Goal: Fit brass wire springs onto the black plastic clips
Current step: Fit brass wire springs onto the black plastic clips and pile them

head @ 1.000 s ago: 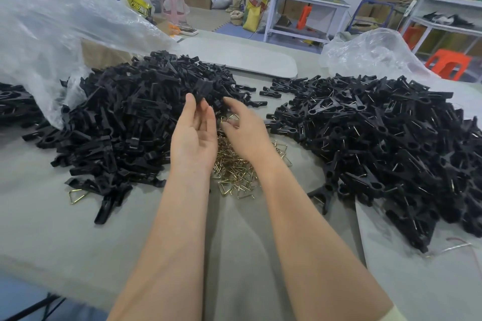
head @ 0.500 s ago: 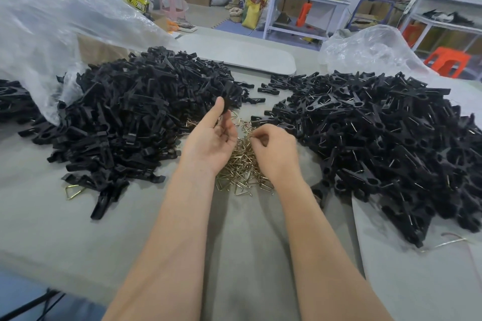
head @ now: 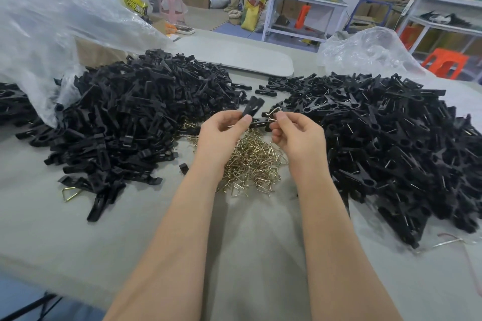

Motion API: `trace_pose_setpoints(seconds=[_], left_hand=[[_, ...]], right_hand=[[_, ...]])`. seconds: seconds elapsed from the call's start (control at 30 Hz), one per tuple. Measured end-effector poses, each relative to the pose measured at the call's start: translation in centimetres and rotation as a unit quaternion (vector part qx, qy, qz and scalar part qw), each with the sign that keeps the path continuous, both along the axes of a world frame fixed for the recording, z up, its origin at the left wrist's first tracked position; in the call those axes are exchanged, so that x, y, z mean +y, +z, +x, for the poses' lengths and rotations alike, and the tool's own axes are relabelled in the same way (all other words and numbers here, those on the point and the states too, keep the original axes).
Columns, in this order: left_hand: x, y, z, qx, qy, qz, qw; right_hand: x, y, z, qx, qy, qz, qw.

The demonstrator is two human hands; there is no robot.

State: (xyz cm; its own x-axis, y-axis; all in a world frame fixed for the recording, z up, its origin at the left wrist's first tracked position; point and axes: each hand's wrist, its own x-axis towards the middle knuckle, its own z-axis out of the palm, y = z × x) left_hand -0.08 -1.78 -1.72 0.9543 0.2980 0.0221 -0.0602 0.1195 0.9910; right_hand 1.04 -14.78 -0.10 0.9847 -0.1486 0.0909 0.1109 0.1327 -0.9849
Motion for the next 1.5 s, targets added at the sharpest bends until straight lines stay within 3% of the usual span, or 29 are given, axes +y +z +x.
trace_pose_setpoints(seconds=[0.13,0.33,0.53,0.83,1.0,1.13,1.3,1.4,1.5], left_hand=[[-0.5,-0.2,0.0,-0.053,0.021,0.162,0.985],[-1.1,-0.8,0.0,-0.108,0.035,0.341,0.933],[-1.2,-0.8,-0.1,-0.129,0.047,0.387,0.912],[-0.9,-0.9,-0.1,-0.154,0.022,0.415,0.896],[-0.4,-0.3,-0.6,-0.150,-0.097,0.326,0.928],[-0.5,0.5,-1.1,-0.161,-0.126,0.285,0.937],[-0.5,1.2,-1.3,-0.207,-0.103,0.311,0.922],[-0.4,1.3,-1.3,-0.211,-0.108,0.292,0.926],[-0.5,1.4,-1.4,-0.214,-0.131,0.255,0.934]], right_hand=[[-0.8,0.5,0.0,0.012,0.001,0.036,0.999],[-1.2,0.4,0.3,-0.011,-0.030,-0.077,0.996],[-0.5,0.3,0.1,-0.049,-0.040,-0.199,0.978],[-0.5,0.3,0.0,-0.006,-0.012,-0.232,0.973],[-2.6,1.0,0.0,0.129,0.143,-0.061,0.979],[-3.3,0.8,-0.2,0.217,0.259,-0.004,0.941],[-2.7,0.4,-0.4,0.184,0.375,0.093,0.904],[-1.8,-0.2,-0.4,0.166,0.382,0.153,0.896],[-1.3,-0.3,-0.4,0.139,0.374,0.151,0.905]])
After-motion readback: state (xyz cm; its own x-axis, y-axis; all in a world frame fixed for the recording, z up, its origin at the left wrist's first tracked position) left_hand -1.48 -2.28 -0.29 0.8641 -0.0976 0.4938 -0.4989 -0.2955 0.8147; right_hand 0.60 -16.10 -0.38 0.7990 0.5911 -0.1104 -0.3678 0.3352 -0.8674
